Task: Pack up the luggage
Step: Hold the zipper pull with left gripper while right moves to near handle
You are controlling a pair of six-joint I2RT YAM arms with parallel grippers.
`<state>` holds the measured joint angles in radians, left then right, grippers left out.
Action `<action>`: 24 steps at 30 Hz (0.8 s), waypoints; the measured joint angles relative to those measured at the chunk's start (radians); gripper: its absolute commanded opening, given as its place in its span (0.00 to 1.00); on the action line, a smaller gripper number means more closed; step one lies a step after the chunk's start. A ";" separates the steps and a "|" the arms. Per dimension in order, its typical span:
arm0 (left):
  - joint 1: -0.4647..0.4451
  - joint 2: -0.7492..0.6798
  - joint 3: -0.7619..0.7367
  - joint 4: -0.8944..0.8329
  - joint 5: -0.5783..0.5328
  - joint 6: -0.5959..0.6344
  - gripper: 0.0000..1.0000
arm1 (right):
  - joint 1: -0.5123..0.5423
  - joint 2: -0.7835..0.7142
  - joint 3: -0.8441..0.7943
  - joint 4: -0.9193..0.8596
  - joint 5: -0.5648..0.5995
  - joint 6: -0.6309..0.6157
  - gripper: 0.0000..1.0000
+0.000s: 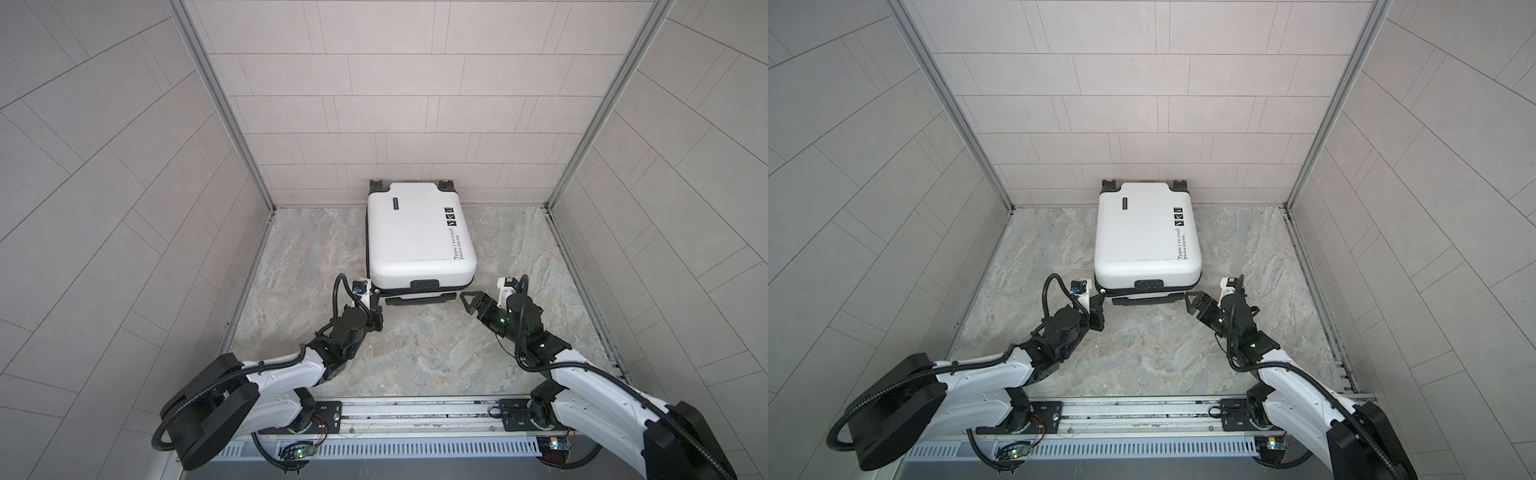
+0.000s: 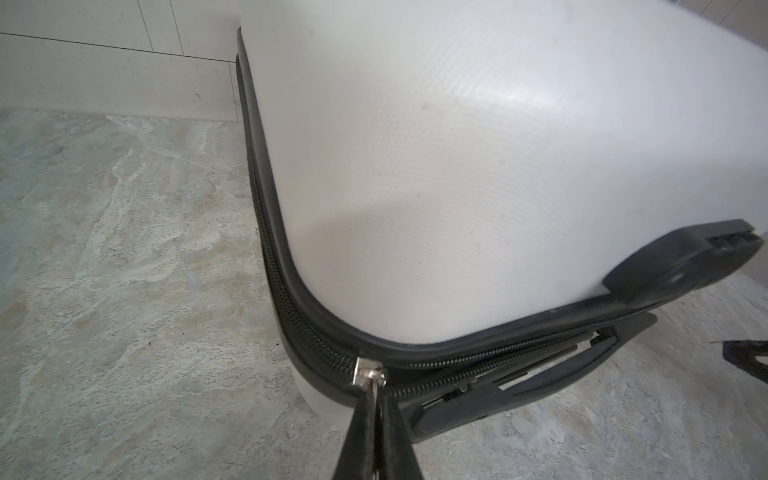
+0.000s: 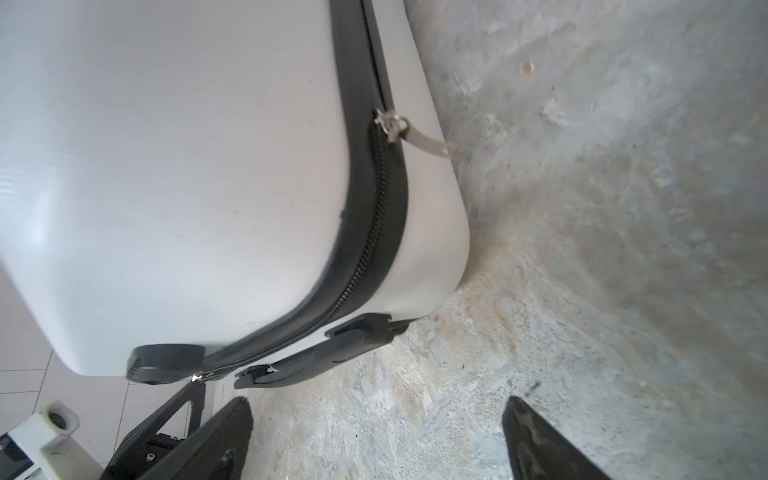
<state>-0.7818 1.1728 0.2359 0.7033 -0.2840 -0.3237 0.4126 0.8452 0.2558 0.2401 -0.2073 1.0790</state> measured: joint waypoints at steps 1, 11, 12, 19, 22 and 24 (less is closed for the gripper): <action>0.000 0.007 0.002 0.005 0.014 0.000 0.00 | 0.003 -0.017 -0.006 -0.005 0.010 0.003 0.92; -0.002 0.045 0.006 0.056 0.059 -0.002 0.00 | 0.093 -0.023 -0.152 0.084 0.121 0.117 0.85; -0.002 0.046 0.006 0.056 0.060 -0.002 0.00 | 0.111 -0.014 -0.150 0.103 0.135 0.121 0.82; -0.011 0.067 0.006 0.082 0.068 -0.014 0.00 | 0.160 0.140 -0.120 0.276 0.214 0.169 0.65; -0.018 0.077 0.006 0.097 0.074 -0.018 0.00 | 0.170 0.236 -0.110 0.346 0.223 0.189 0.66; -0.022 0.084 0.006 0.104 0.078 -0.019 0.00 | 0.180 0.308 -0.097 0.406 0.223 0.201 0.66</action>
<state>-0.8036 1.2568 0.2420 0.8074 -0.2058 -0.3424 0.5926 1.1530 0.1585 0.6456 0.0154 1.2804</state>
